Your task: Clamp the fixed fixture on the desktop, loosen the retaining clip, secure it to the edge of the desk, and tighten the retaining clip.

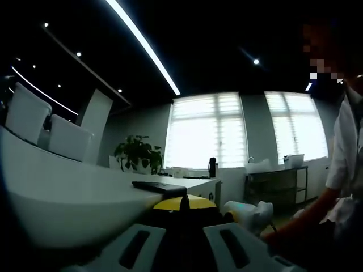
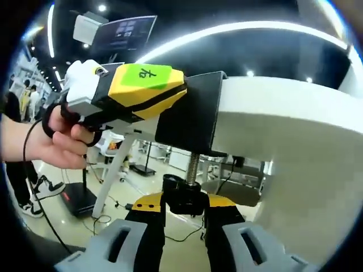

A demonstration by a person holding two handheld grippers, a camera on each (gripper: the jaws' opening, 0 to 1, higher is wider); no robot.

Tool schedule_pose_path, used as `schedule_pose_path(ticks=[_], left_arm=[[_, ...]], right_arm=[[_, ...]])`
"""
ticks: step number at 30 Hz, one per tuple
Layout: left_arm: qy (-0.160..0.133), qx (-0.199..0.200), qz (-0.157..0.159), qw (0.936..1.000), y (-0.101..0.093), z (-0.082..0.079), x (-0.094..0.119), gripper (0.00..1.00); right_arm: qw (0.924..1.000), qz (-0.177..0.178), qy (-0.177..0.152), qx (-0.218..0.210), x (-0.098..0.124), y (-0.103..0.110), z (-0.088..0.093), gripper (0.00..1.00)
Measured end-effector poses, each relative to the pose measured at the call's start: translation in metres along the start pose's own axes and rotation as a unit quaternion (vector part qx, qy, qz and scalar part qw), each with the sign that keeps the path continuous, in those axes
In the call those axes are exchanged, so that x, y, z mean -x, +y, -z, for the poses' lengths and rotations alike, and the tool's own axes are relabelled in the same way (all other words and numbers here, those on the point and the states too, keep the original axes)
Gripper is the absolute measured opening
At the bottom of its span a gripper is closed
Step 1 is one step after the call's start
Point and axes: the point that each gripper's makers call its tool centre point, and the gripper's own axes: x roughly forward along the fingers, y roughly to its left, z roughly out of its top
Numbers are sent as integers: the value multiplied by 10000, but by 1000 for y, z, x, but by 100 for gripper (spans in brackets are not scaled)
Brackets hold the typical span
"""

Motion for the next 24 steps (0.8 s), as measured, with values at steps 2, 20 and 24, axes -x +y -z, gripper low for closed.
schedule_pose_path(ticks=[2,20,24], left_arm=[[0,6,6,10000,0,0,0,2],[-34,-2,51,10000,1,0,0,2],[-45,16,47,10000,1,0,0,2]], right_arm=[[9998,-201,24,25,0,-1,0,26],[9983,125,11,-576,13,-6,8,31],[9879,1366,-6,-732,34,-8,11,38]])
